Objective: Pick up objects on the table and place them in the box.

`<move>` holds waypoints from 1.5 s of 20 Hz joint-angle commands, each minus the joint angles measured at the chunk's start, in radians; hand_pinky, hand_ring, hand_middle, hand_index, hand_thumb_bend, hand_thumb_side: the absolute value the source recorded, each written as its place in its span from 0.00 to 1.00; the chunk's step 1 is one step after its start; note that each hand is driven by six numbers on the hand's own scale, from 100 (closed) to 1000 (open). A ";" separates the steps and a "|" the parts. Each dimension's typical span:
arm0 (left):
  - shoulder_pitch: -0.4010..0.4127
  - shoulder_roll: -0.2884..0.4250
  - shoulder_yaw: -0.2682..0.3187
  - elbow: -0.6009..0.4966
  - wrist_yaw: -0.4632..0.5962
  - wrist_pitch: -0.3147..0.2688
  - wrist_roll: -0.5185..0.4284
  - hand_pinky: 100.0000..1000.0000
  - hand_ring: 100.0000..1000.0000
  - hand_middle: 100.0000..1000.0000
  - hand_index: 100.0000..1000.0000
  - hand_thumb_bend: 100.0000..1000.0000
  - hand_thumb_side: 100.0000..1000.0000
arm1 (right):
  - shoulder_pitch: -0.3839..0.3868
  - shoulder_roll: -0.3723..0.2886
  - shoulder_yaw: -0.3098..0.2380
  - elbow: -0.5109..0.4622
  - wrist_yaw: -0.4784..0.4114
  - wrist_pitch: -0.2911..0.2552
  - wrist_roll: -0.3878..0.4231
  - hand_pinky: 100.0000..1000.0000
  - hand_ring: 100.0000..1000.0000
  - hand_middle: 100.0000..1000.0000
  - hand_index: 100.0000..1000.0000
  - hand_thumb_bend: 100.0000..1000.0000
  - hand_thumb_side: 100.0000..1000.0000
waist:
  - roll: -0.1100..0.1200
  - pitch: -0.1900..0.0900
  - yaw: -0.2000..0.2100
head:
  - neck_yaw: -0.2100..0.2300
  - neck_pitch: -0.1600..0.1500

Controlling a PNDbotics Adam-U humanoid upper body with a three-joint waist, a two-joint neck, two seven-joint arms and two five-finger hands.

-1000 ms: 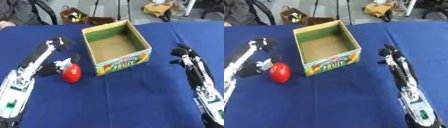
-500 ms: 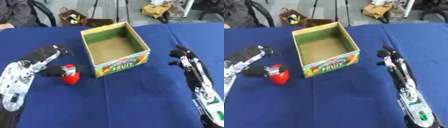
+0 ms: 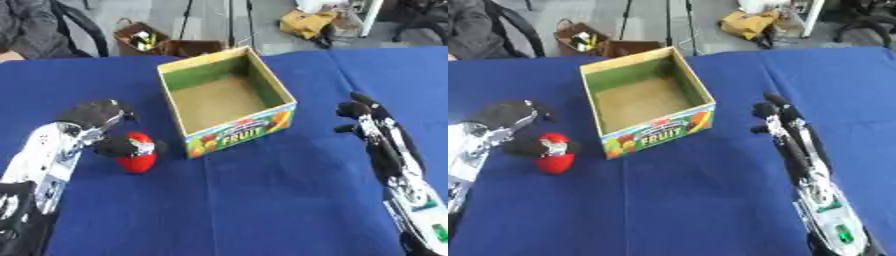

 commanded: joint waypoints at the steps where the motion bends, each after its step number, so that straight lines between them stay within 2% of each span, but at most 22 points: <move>1: -0.023 0.000 0.005 0.036 -0.024 0.006 0.020 0.63 0.65 0.68 0.78 0.68 0.92 | -0.008 -0.013 -0.002 -0.024 -0.005 -0.002 0.002 0.58 0.76 0.69 0.88 0.00 0.66 | 0.000 -0.016 -0.001 | 0.000 -0.013; 5: -0.025 -0.008 0.004 0.081 -0.029 0.005 0.029 0.54 0.59 0.64 0.77 0.68 0.91 | -0.008 -0.013 -0.002 -0.023 -0.004 -0.002 0.002 0.58 0.76 0.69 0.88 0.00 0.66 | 0.000 -0.015 -0.002 | 0.000 -0.013; 8: -0.025 -0.012 0.004 0.102 -0.027 0.004 0.034 0.44 0.53 0.60 0.76 0.65 0.86 | -0.008 -0.013 -0.002 -0.022 -0.004 -0.002 0.002 0.58 0.76 0.69 0.88 0.00 0.66 | 0.000 -0.015 -0.001 | 0.000 -0.013; 9: -0.025 -0.012 0.004 0.108 -0.025 0.005 0.036 0.40 0.48 0.58 0.75 0.61 0.82 | -0.008 -0.013 -0.002 -0.022 -0.004 -0.003 0.002 0.58 0.76 0.69 0.88 0.00 0.66 | 0.000 -0.015 -0.001 | 0.000 -0.013; 10: -0.025 -0.013 0.004 0.113 -0.021 0.006 0.038 0.33 0.43 0.56 0.75 0.54 0.76 | -0.009 -0.013 -0.002 -0.022 -0.004 -0.003 0.002 0.58 0.76 0.69 0.88 0.00 0.66 | 0.000 -0.015 -0.001 | 0.000 -0.014; 11: -0.025 -0.013 0.004 0.116 -0.018 0.007 0.039 0.27 0.38 0.53 0.74 0.42 0.65 | -0.009 -0.013 -0.002 -0.022 -0.004 -0.003 0.002 0.58 0.76 0.69 0.88 0.00 0.66 | 0.000 -0.015 -0.001 | 0.000 -0.013; 12: -0.025 -0.013 0.004 0.119 -0.015 0.009 0.039 0.24 0.34 0.51 0.74 0.33 0.58 | -0.009 -0.013 -0.002 -0.022 -0.004 -0.003 0.002 0.58 0.76 0.69 0.88 0.00 0.66 | 0.000 -0.015 -0.001 | 0.000 -0.013; 14: -0.026 -0.012 0.004 0.122 -0.011 0.014 0.038 0.16 0.27 0.47 0.72 0.10 0.39 | -0.009 -0.013 -0.002 -0.022 -0.005 -0.003 0.002 0.58 0.76 0.69 0.88 0.00 0.66 | 0.000 -0.016 0.000 | 0.001 -0.014; 16: -0.027 -0.012 0.003 0.121 -0.003 0.016 0.034 0.11 0.22 0.45 0.71 0.00 0.31 | -0.009 -0.013 -0.002 -0.022 -0.005 -0.003 0.003 0.58 0.76 0.69 0.88 0.00 0.66 | 0.000 -0.016 0.000 | 0.001 -0.013; 22: -0.032 -0.002 0.008 0.077 0.026 0.003 0.010 0.06 0.18 0.42 0.70 0.00 0.22 | -0.008 -0.013 -0.004 -0.021 -0.004 -0.002 0.002 0.58 0.76 0.69 0.88 0.00 0.66 | -0.001 -0.017 0.001 | 0.002 -0.013; 29: -0.043 0.019 0.011 -0.016 0.067 -0.012 -0.034 0.04 0.17 0.41 0.69 0.00 0.20 | -0.007 -0.013 -0.004 -0.020 -0.004 -0.003 0.002 0.58 0.76 0.69 0.88 0.00 0.66 | 0.000 -0.019 0.001 | 0.001 -0.012; 30: -0.046 0.018 0.009 -0.023 0.070 -0.014 -0.035 0.01 0.14 0.40 0.69 0.00 0.18 | -0.006 -0.012 -0.004 -0.020 -0.004 -0.002 0.002 0.58 0.76 0.69 0.88 0.00 0.66 | 0.000 -0.021 0.000 | 0.001 -0.011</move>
